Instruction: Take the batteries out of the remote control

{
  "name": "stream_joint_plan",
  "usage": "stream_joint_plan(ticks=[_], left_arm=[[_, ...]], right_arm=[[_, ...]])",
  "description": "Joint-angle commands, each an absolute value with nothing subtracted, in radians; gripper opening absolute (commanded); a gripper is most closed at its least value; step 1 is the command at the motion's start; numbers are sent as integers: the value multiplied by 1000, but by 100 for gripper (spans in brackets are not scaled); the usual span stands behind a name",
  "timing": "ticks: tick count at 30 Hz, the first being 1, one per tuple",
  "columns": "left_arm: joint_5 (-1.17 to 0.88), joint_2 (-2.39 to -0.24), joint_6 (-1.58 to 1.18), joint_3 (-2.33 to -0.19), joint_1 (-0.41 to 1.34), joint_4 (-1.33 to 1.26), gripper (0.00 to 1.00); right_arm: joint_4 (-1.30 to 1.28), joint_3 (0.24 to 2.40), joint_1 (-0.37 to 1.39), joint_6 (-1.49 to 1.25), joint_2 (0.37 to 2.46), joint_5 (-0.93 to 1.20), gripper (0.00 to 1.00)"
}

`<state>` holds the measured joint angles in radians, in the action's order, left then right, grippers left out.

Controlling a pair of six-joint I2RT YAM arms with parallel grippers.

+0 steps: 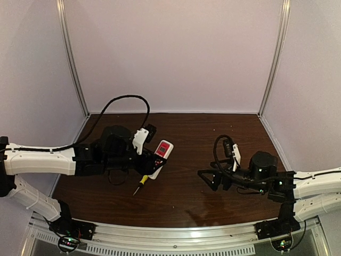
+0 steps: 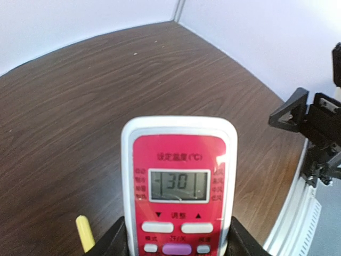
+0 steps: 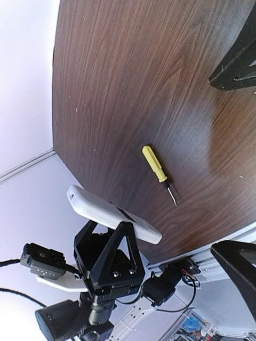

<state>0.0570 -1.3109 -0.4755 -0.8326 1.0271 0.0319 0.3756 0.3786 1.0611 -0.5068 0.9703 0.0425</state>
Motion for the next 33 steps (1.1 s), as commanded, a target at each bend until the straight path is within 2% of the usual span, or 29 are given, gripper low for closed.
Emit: stream_joint_plan(ticks=[1,10,22,33], left_arm=[[-113,-1318,-432,-885,1019,-156,0],[-327,-1339,-480,-905,998,-355,0],[-499,-1364,-529,-891,998,-603,0],[-603,-1414,-584,-873,998,-792,0]], right_arm=[[499,347,1071,-518,943,122,99],[704,338,1071,-508,970,172,99],[939,407,1099,-526,1134,232,98],[969,500,1141,-477,1221,271,98]])
